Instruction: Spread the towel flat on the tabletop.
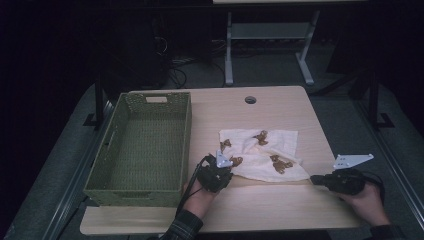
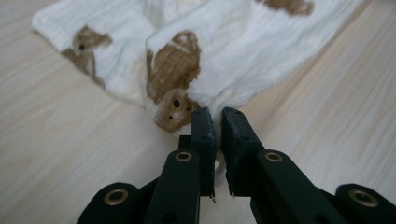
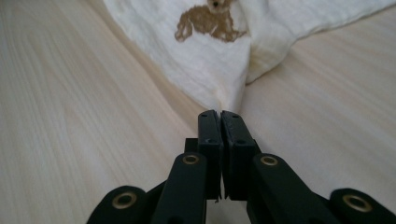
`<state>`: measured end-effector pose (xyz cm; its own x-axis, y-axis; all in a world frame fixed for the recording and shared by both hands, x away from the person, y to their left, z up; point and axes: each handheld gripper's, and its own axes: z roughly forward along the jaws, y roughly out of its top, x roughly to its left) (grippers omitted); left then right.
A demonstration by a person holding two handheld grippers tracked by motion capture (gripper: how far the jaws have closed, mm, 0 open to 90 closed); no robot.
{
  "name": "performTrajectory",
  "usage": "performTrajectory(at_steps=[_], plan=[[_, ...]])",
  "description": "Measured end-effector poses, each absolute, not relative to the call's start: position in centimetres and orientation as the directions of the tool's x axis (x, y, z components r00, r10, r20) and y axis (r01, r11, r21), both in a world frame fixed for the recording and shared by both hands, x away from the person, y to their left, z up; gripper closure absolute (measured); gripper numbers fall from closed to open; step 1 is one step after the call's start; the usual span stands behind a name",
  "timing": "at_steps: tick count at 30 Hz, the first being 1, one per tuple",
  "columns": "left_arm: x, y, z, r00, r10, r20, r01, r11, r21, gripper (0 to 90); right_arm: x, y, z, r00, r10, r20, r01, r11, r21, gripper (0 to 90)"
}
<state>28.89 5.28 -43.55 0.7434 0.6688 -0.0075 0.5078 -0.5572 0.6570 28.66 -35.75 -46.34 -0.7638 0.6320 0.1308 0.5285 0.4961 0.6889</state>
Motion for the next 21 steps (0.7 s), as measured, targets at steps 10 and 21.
performTrajectory(at_steps=[10,21], plan=[[28.7,5.2,-43.1,0.730,0.684,-0.016,0.501,-0.518,0.694,66.0,28.2,-36.5,-45.7,-0.775,0.613,0.152,0.502,0.451,0.738,72.1],[30.9,3.7,-44.7,0.761,0.648,-0.016,0.506,-0.578,0.641,87.7,30.7,-34.3,-46.6,-0.785,0.608,0.118,0.506,0.520,0.688,89.7]])
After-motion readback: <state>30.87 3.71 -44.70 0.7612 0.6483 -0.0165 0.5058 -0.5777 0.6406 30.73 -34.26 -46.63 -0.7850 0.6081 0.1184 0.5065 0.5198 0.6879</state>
